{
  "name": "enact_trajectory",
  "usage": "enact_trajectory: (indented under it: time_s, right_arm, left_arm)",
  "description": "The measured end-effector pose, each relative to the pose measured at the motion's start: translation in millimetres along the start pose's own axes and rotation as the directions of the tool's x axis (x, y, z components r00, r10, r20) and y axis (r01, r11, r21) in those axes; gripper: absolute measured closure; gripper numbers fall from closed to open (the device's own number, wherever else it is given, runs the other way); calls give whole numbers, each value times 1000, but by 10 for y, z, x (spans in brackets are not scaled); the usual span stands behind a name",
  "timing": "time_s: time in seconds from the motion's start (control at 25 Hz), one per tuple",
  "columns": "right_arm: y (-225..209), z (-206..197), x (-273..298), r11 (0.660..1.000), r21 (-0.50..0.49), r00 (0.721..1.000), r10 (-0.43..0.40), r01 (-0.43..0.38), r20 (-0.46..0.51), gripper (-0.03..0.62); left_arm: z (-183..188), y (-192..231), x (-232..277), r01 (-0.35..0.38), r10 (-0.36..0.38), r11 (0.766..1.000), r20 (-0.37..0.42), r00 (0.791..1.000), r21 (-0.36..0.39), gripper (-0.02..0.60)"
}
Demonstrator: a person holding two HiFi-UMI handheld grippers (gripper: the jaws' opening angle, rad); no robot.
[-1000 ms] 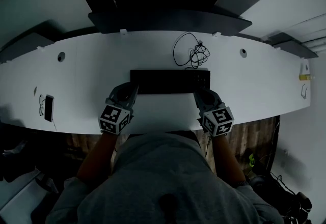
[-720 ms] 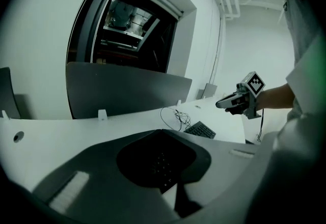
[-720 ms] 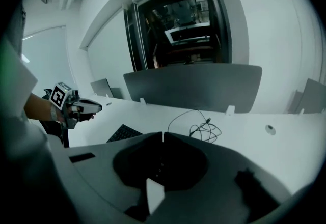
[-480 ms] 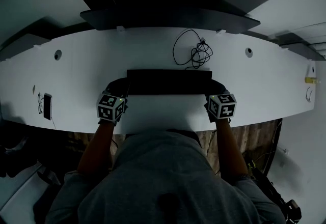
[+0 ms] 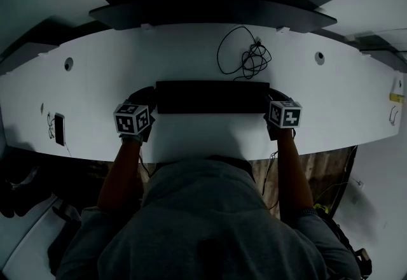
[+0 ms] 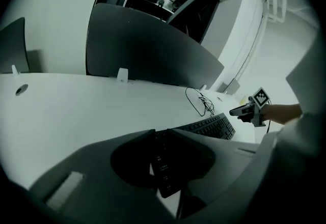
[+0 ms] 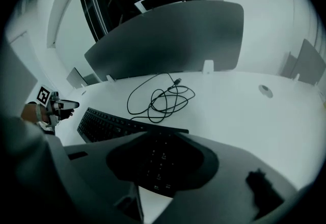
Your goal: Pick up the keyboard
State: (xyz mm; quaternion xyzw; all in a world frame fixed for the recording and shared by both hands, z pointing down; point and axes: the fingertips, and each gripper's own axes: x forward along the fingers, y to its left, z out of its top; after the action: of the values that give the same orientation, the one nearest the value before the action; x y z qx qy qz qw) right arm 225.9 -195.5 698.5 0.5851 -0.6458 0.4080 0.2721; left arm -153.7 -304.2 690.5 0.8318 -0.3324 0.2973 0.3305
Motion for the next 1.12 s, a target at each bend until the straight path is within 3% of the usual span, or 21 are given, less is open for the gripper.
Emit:
enact_trajectory:
  time_s: [0.16,0.32,0.48,0.6,1.12]
  right_arm:
    - [-134,-25,108,999,35,1000,4,-3,-22,413]
    - [-197,-83,178,990,137,999,30,-24,-41,399]
    - [-237,-71,248,992,117,997,51,-45,-49,384]
    - [-260,-113,279,985,168,996,63,-51,-65,369]
    - [-266,-136,448,973,191,984,148,-129,-94,355]
  left_arm:
    - [-53,94,107,-3,2,999,-33,999,-39,472]
    - [-74,137,172,1,-4,998,-56,998,-55,439]
    - [-129,195,263,-8,2,998,-92,996,-64,403]
    - [-186,226,319,-12,1,996,-115,993,-92,385]
    - [-116,89,472,79,-109,975,-139,984,-206,365]
